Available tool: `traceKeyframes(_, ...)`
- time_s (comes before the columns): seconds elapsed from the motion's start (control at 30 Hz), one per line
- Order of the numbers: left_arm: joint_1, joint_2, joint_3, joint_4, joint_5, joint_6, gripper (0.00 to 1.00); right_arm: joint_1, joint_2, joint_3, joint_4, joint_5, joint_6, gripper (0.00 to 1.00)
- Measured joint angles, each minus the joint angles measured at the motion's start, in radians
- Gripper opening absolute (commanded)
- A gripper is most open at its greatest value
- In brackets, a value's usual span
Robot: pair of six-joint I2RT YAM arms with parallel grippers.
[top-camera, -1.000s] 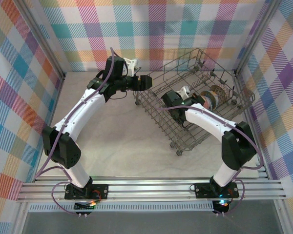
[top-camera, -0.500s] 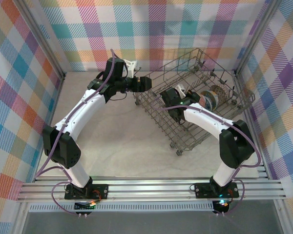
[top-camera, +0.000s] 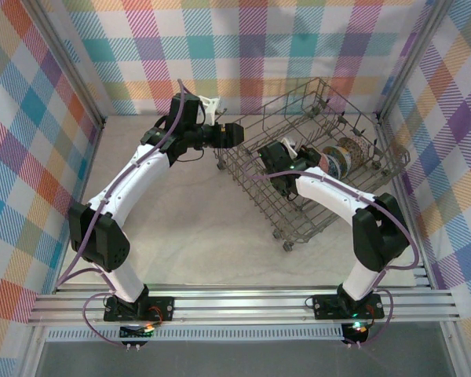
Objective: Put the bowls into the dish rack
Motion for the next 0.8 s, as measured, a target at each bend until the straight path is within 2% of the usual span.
traceKeyframes(0.3,0.0,0.0,-0.003,0.011,0.0,-0.011,0.73,0.0,0.0,0.0,-0.017,-0.019,0.05,0.15)
traceKeyframes(0.8,0.0,0.0,-0.009,0.031,0.0,-0.039,0.73,-0.009,0.032,0.053,-0.233,-0.047,0.295,0.2)
